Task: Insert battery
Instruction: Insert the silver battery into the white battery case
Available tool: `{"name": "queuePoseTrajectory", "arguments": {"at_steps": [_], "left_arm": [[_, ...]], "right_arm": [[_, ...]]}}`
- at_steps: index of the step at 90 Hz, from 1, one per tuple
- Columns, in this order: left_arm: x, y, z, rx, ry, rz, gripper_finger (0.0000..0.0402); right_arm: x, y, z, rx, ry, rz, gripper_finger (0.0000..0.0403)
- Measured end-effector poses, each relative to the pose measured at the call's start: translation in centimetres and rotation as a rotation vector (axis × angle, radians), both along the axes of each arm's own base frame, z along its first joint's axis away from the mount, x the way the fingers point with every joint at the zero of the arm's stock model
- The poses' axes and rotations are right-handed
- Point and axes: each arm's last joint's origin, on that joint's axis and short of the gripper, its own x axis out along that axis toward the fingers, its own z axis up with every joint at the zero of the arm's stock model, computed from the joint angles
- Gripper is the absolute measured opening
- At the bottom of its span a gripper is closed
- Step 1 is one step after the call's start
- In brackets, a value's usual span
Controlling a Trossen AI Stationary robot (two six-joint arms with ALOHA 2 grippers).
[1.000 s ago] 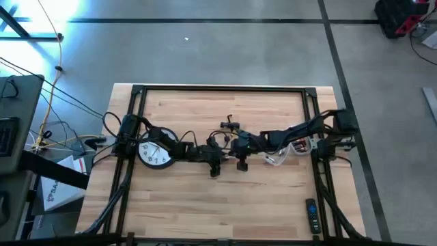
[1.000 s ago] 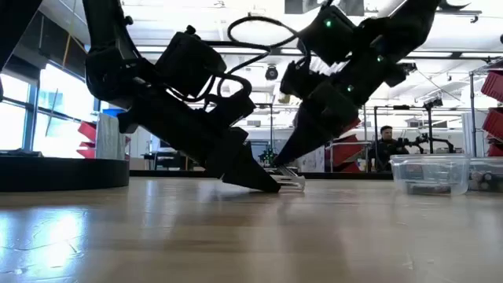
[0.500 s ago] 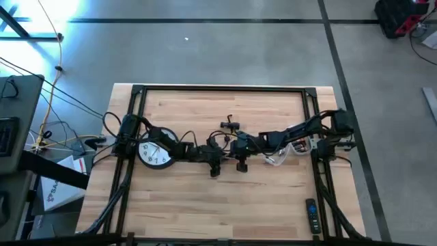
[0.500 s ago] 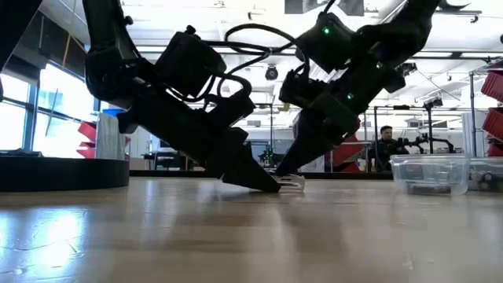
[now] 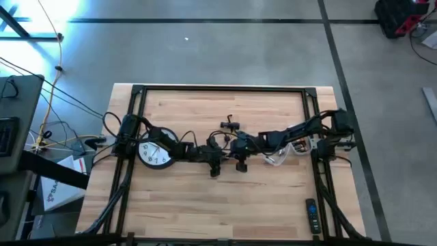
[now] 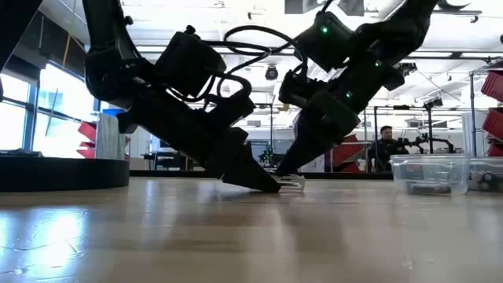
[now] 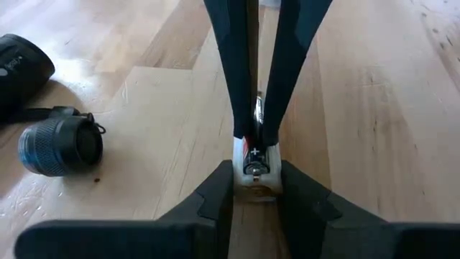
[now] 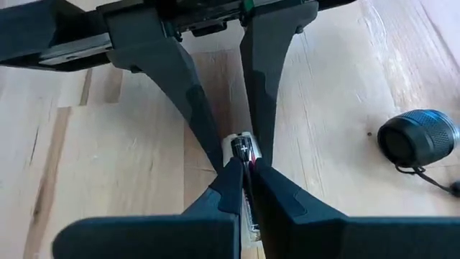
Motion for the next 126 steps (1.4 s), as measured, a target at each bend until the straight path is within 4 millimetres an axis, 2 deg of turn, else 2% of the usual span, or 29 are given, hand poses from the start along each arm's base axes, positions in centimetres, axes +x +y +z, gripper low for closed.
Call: {"name": "queuePoseTrajectory", "arguments": {"at_steps": [20,36,64,126], "left_arm": [[0.0,0.0,0.0,0.0,0.0,0.001,0.007],[0.0,0.0,0.0,0.0,0.0,0.001,0.007],[0.0,0.0,0.0,0.0,0.0,0.001,0.007],[0.0,0.0,0.0,-0.001,0.0,0.0,0.007]], "right_arm": [[1.0,0.0,1.2,-0.023,-0.03,0.026,0.0],[1.3,0.0,1.4,-0.037,-0.068,0.014,0.0],[1.8,0.0,-0.5,-0.034,-0.047,0.011,0.0],[1.2,0.2,-0.9,-0.027,0.035,0.01,0.0]]}}
